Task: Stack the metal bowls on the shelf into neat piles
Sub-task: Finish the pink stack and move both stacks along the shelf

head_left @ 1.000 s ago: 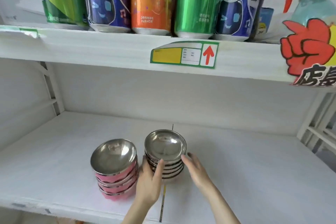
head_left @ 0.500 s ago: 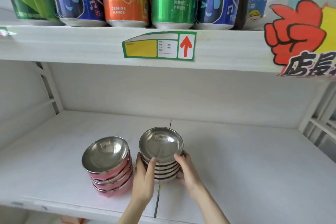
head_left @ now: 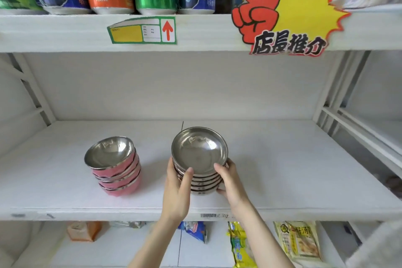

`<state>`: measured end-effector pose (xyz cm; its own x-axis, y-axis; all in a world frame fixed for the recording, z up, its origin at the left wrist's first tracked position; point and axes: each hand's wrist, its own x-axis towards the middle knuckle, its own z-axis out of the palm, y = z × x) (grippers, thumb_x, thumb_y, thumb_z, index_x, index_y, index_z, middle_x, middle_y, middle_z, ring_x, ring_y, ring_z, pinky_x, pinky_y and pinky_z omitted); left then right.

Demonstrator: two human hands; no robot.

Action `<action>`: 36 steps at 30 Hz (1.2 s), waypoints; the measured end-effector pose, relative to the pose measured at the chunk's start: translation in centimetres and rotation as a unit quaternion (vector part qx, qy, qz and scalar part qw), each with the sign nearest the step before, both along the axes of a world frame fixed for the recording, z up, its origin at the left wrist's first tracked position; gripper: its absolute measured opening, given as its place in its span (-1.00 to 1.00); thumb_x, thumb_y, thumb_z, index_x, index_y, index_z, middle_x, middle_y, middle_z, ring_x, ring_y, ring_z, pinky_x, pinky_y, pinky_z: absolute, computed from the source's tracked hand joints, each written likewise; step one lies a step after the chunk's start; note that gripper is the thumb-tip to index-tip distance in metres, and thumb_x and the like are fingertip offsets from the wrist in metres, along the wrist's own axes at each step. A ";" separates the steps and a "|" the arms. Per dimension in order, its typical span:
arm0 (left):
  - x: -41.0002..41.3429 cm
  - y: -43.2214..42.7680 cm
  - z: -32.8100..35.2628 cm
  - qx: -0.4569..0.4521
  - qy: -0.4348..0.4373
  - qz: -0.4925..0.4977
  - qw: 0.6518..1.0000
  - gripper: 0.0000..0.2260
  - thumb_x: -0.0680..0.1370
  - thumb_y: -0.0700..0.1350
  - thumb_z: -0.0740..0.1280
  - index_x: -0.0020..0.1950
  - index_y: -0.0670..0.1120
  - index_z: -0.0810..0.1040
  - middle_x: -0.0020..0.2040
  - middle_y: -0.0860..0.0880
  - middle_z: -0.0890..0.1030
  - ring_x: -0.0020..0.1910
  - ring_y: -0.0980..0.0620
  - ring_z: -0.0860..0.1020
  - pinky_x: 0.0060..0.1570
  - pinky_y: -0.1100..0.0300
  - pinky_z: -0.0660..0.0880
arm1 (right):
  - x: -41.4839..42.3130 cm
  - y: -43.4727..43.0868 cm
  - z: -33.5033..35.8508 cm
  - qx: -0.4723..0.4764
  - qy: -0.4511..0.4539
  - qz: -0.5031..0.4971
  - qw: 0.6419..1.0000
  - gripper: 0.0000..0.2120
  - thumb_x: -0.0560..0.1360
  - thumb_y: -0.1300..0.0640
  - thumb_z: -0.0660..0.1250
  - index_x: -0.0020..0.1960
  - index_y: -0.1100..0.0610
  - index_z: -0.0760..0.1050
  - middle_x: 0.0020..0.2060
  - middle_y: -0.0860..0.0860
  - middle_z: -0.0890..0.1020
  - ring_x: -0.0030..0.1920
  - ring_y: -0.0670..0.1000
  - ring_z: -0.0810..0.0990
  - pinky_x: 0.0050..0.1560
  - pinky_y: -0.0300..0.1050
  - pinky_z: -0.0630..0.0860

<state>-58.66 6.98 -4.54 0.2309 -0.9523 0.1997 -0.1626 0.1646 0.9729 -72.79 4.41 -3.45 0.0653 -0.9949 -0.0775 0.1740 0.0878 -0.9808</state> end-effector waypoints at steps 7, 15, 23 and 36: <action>-7.6 1.9 0.7 -0.010 -0.005 -0.024 1.000 -0.44 0.45 0.26 0.19 0.45 0.21 0.27 0.32 0.21 0.49 0.33 0.21 0.41 0.34 0.11 0.35 | -7.5 2.0 0.6 0.001 0.009 -0.029 1.000 -0.47 0.36 -0.12 0.32 0.29 -0.06 0.31 0.08 -0.17 0.58 0.07 -0.13 0.55 -0.02 -0.08 0.48; -19.6 3.0 0.7 0.018 0.018 -0.017 1.000 -0.39 0.42 0.33 0.17 0.46 0.25 0.22 0.31 0.16 0.49 0.35 0.11 0.40 0.36 -0.03 0.35 | -19.5 3.3 1.4 -0.004 0.054 -0.035 0.998 -0.62 0.54 -0.01 0.27 0.32 -0.03 0.29 0.06 -0.17 0.58 0.01 -0.12 0.54 0.13 0.10 0.49; -30.1 1.2 0.2 0.024 0.019 -0.054 0.998 -0.49 0.45 0.28 0.21 0.40 0.34 0.23 0.33 0.19 0.47 0.35 0.13 0.39 0.35 0.04 0.35 | -30.1 2.5 0.8 0.013 0.050 -0.072 0.996 -0.52 0.52 -0.06 0.29 0.38 -0.02 0.26 0.12 -0.16 0.54 0.14 -0.05 0.52 0.01 -0.05 0.47; -42.4 -4.2 -1.2 0.030 0.005 -0.131 0.991 -0.61 0.44 0.25 0.26 0.23 0.51 0.26 0.22 0.28 0.53 0.29 0.19 0.44 0.32 0.06 0.37 | -42.7 -1.0 -1.0 -0.002 0.012 -0.124 0.992 -0.74 0.54 0.10 0.30 0.22 0.00 0.40 0.09 -0.06 0.59 0.07 -0.13 0.56 0.02 -0.15 0.49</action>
<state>-101.10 2.83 -5.72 -0.0237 -0.9898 0.1402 -0.1122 0.1420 0.9835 -115.47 3.40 -4.43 -0.1836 -0.9803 -0.0727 0.1655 0.0421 -0.9853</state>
